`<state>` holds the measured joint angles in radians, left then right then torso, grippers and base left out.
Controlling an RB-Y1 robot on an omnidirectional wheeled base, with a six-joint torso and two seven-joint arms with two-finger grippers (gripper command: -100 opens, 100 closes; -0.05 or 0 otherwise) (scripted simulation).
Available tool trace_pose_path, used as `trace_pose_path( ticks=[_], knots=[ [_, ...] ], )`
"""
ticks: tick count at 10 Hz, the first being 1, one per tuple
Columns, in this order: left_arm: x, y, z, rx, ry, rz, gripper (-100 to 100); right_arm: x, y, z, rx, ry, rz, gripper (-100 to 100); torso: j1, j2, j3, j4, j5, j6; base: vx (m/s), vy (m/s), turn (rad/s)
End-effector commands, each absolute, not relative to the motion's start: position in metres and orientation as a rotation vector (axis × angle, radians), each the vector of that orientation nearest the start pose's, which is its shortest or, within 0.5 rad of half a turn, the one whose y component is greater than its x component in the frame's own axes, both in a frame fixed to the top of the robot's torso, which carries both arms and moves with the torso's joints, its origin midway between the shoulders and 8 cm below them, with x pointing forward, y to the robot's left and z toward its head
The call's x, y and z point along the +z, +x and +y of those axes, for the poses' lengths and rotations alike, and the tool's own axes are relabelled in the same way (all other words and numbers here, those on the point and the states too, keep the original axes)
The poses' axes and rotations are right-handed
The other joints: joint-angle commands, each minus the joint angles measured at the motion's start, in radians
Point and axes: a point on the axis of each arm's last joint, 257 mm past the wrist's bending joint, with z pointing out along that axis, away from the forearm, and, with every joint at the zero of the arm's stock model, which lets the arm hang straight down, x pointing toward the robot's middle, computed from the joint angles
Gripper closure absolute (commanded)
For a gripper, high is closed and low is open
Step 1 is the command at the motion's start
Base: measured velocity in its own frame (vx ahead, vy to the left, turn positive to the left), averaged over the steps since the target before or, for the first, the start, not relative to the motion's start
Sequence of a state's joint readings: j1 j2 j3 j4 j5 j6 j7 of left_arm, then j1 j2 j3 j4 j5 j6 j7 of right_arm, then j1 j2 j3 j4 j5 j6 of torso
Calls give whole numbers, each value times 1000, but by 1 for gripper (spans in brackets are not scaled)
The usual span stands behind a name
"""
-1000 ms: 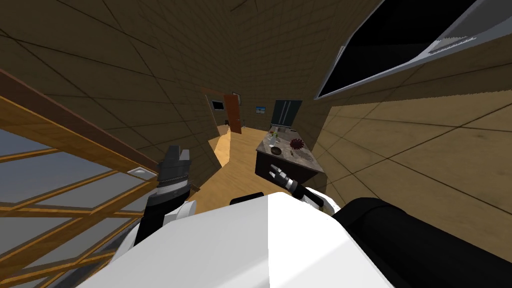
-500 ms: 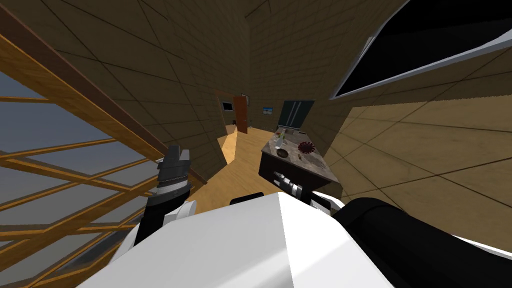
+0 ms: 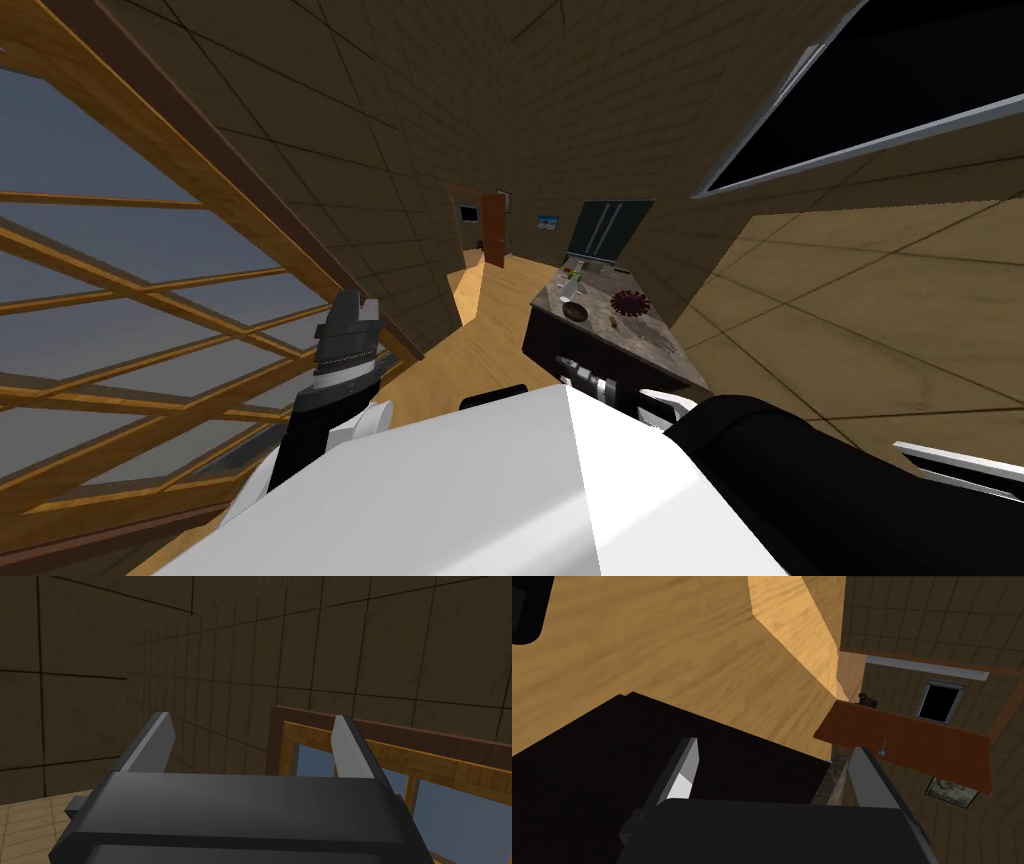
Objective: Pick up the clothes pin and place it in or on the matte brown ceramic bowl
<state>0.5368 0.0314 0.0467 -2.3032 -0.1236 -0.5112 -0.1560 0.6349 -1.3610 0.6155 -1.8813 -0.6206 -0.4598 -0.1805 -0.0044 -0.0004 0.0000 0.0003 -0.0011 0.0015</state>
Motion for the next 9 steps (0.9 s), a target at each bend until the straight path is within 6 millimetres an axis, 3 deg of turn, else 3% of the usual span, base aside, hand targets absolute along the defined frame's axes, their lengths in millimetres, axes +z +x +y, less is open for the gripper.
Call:
trace_pose_path(
  ticks=[1,2,3,4,5,6,7,8,9],
  knots=[
    [24,336,278,-1022,-484,740,0,-365,187,-336,1147,1330,2166,-100,0,0,0,0,0,0,17,-27,210],
    [24,336,278,-1022,-484,740,0,-367,180,-339,1127,1328,2195,-100,-1,0,0,0,0,-1,14,-28,145],
    [24,336,278,-1022,-484,740,0,-378,160,-361,1044,1388,2240,-100,0,0,0,0,0,0,24,-28,251],
    [24,336,278,-1022,-484,740,0,-379,155,-364,1029,1387,2259,-100,-1,-1,0,0,0,-1,21,-29,112],
    [24,336,278,-1022,-484,740,0,-389,133,-385,948,1451,2294,-100,0,0,0,0,0,0,22,-31,221],
    [24,336,278,-1022,-484,740,0,-388,129,-391,925,1442,2316,-100,-1,-1,0,0,0,0,22,-33,111],
    [24,336,278,-1022,-484,740,0,-395,105,-410,845,1507,2344,-100,-1,-1,0,0,0,0,33,-37,195],
    [24,336,278,-1022,-484,740,0,-393,103,-418,818,1492,2365,-100,-1,-1,-1,0,0,0,30,-40,122],
    [24,336,278,-1021,-484,740,0,-396,82,-441,726,1541,2392,-100,-1,-1,-1,0,0,0,32,-50,198]
  ],
)
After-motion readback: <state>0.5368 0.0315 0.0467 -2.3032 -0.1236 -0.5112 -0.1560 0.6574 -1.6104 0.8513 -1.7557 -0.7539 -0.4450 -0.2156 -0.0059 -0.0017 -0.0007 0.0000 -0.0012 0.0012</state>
